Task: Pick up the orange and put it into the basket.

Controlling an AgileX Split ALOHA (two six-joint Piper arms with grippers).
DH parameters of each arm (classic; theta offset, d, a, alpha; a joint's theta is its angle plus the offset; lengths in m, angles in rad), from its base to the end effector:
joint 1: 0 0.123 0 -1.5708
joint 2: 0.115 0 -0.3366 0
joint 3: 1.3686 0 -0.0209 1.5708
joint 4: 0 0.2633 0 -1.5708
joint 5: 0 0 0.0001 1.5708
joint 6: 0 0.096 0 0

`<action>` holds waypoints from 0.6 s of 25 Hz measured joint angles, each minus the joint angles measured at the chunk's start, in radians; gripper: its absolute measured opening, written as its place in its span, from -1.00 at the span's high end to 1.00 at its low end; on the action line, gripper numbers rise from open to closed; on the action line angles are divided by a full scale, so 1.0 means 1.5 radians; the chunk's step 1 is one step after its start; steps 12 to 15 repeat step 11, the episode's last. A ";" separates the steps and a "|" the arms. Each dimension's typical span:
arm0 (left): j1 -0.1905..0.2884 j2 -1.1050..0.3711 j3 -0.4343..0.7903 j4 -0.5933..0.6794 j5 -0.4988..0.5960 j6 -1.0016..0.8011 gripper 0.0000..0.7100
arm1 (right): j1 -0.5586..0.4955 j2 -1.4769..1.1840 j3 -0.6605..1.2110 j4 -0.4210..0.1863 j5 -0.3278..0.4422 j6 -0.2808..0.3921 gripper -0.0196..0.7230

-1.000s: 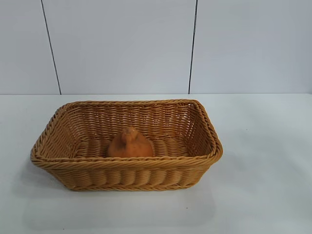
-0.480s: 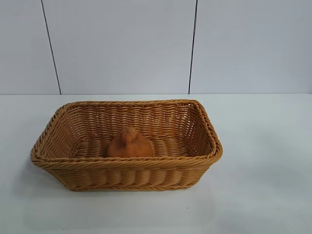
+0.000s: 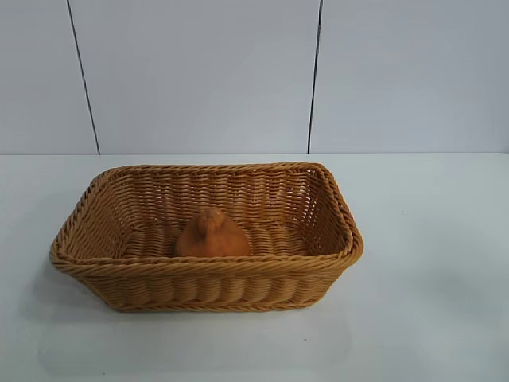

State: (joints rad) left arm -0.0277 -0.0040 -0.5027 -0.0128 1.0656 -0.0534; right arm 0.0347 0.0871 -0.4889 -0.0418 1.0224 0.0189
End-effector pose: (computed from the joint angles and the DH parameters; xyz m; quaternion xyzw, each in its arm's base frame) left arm -0.0426 0.0001 0.2812 -0.0107 0.8527 -0.0276 0.5216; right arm -0.0244 -0.0043 0.2839 -0.0075 0.8682 -0.0076 0.4960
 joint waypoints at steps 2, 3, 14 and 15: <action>0.000 0.000 0.000 0.000 0.000 0.000 -0.82 | 0.001 -0.034 0.000 0.002 0.000 -0.001 -0.92; 0.000 0.000 0.000 0.000 0.000 0.000 -0.82 | 0.001 -0.048 0.000 0.003 0.000 -0.001 -0.92; 0.000 0.000 0.000 0.000 0.000 0.000 -0.82 | 0.001 -0.062 0.000 0.007 0.000 -0.001 -0.92; 0.000 0.000 0.000 0.000 0.000 0.000 -0.82 | 0.001 -0.062 0.000 0.007 0.000 -0.001 -0.92</action>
